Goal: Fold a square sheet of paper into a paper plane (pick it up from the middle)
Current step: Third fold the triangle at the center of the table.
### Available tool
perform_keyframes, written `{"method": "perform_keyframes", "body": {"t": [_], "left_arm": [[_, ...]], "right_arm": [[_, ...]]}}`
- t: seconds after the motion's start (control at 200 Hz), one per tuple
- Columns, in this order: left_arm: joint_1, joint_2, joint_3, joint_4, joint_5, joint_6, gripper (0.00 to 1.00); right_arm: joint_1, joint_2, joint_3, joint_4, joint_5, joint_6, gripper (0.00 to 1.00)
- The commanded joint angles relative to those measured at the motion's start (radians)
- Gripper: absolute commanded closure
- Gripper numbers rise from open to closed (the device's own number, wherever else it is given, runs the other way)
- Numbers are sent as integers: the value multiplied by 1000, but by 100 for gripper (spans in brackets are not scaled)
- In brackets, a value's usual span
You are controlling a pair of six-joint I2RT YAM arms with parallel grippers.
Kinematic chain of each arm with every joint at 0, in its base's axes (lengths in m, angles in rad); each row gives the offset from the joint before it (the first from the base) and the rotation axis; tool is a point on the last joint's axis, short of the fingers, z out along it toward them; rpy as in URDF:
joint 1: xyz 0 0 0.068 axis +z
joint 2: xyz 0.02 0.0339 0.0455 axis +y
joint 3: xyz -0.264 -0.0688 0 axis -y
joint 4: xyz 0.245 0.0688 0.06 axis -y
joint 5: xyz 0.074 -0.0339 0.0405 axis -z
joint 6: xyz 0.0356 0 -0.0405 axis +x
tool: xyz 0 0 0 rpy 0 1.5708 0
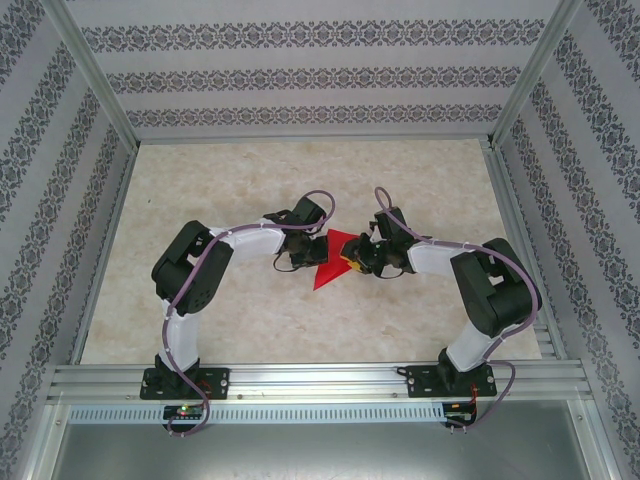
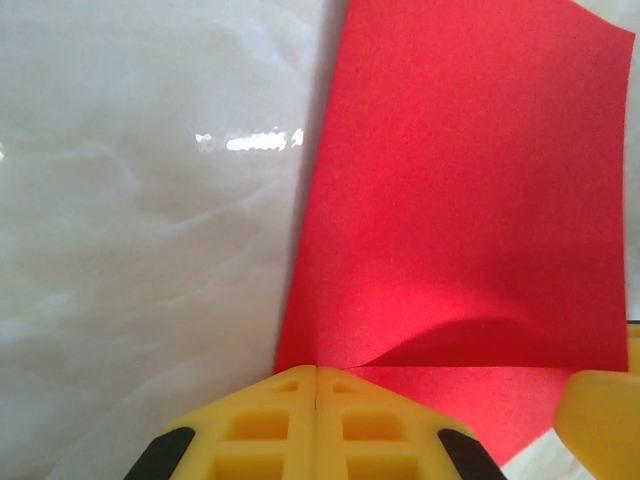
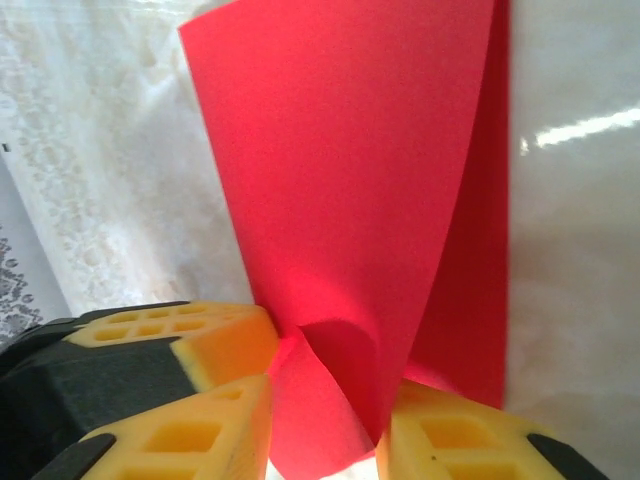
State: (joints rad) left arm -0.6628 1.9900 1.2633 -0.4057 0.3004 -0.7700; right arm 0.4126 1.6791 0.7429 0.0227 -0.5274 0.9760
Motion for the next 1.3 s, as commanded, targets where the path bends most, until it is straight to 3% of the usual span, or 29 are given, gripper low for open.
{"method": "perform_keyframes", "body": {"t": [0.0,0.335,0.505,0.679,0.754,0.854,0.964,1.139,1.294], "left_arm": [[18,-31,-10,1,-3,18,95],[38,-77,-11,-4,12,24,88],[53,-133,-19,-22,-11,50,74],[77,-219,-55,-19,-30,84,53],[83,-255,-76,-8,-35,96,44],[89,-288,-107,10,-36,102,40],[94,-305,-137,23,-31,102,35],[93,-318,-174,59,-10,105,27],[92,-334,-227,148,43,130,25]], "right_arm": [[5,14,-16,78,-42,18,70],[5,74,-4,89,-68,-1,87],[-1,48,-4,69,-46,-4,97],[-4,-10,1,9,-24,-15,98],[-4,-21,3,-5,-28,-16,92],[-3,-25,6,-16,-43,-17,84],[0,-30,6,-21,-49,-19,83],[2,-31,7,-25,-45,-12,94],[2,-52,17,-39,-16,23,97]]}}
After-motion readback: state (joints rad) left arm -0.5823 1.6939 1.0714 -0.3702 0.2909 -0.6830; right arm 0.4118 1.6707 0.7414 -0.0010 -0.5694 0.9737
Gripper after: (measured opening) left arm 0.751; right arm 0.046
